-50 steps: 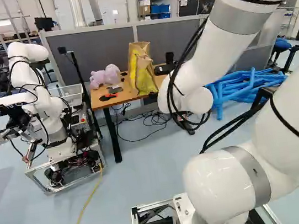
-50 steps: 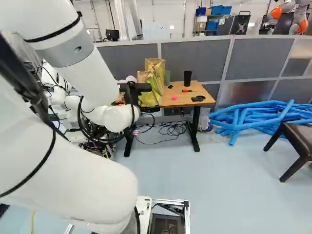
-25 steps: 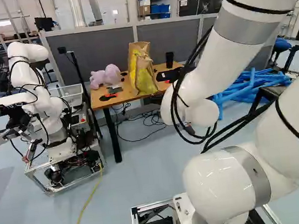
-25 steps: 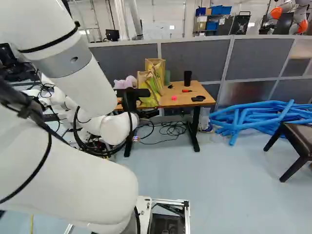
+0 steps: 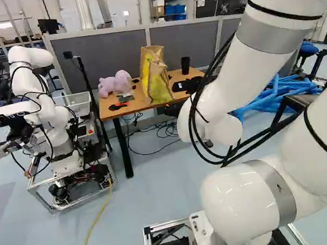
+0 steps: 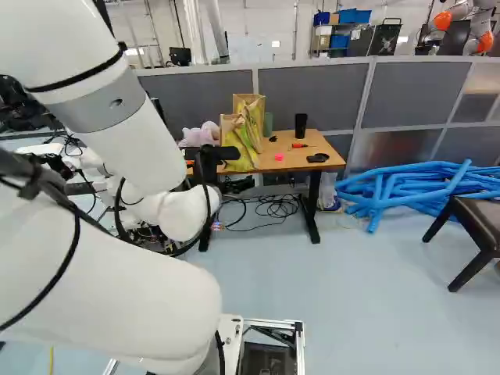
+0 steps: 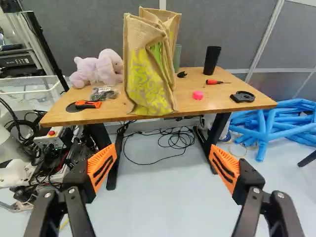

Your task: Pick up the bag on the ground and place it on the table

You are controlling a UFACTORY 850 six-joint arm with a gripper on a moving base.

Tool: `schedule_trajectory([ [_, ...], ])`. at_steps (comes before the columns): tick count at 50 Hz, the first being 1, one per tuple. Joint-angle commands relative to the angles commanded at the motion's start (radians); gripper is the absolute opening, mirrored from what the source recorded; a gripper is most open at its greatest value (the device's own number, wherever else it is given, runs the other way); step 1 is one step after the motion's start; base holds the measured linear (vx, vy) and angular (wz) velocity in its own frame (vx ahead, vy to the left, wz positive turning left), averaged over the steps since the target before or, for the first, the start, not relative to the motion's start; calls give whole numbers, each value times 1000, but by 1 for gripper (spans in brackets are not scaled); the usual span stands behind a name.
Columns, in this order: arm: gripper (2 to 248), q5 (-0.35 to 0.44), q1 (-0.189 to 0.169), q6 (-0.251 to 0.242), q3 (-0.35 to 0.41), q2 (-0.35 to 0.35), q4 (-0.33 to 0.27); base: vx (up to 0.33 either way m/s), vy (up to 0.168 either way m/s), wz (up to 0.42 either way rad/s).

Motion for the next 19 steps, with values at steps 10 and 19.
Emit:
schedule_trajectory([
  [10, 247, 0, 0, 0, 0, 0, 0, 0, 0, 0],
  [19, 247, 0, 0, 0, 0, 0, 0, 0, 0, 0],
])
